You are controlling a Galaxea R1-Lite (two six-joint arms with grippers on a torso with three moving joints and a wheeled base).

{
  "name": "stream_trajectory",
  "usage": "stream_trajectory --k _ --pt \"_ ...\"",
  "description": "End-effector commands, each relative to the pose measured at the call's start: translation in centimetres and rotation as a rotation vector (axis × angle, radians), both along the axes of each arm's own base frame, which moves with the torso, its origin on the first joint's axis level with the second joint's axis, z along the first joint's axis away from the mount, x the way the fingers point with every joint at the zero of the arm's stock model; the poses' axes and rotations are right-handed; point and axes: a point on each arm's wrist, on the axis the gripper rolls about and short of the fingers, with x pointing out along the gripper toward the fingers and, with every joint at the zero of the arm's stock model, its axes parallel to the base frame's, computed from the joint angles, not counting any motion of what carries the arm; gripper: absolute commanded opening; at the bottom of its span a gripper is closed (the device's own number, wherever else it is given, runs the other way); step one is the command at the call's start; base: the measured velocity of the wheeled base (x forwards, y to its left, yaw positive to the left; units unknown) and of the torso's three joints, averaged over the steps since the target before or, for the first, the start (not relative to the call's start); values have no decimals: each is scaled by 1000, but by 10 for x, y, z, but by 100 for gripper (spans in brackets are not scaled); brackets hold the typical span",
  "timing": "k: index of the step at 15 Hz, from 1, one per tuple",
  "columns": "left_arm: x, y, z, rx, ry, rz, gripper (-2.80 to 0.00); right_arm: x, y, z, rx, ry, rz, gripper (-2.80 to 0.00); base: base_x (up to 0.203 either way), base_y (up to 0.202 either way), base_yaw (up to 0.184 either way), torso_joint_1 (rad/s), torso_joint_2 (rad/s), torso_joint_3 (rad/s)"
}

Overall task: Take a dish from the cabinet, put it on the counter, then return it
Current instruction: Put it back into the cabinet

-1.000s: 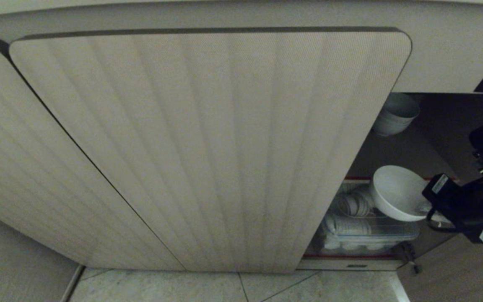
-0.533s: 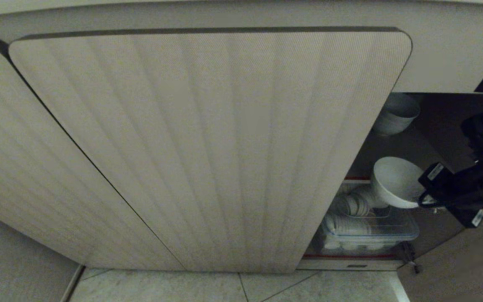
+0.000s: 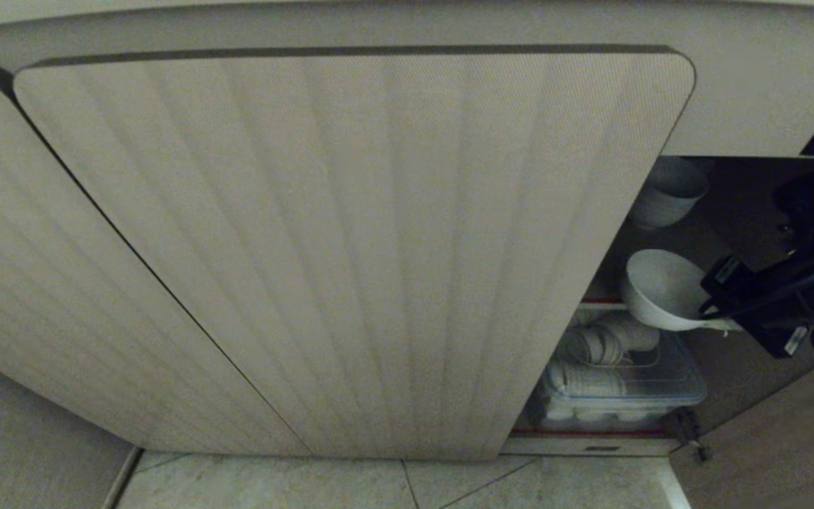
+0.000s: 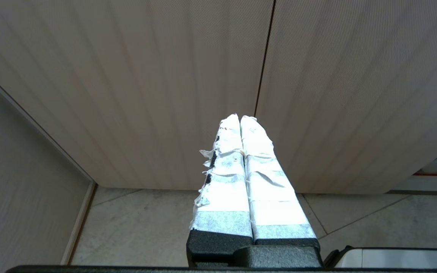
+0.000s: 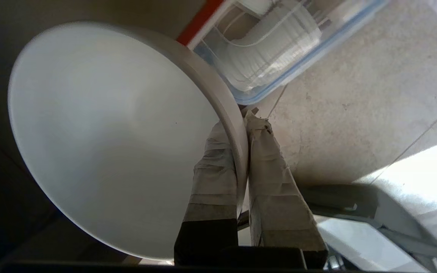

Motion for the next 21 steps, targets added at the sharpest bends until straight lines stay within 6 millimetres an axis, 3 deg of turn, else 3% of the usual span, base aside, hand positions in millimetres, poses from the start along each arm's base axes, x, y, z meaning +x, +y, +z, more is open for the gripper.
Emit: stream_trajectory --k 1,21 --pt "0 0 0 0 -1 0 -280 7 -2 -2 -5 3 2 -280 0 0 0 0 0 0" --pt "0 0 0 0 -1 0 -280 43 -3 -9 -22 -80 6 -280 0 0 0 0 0 0"
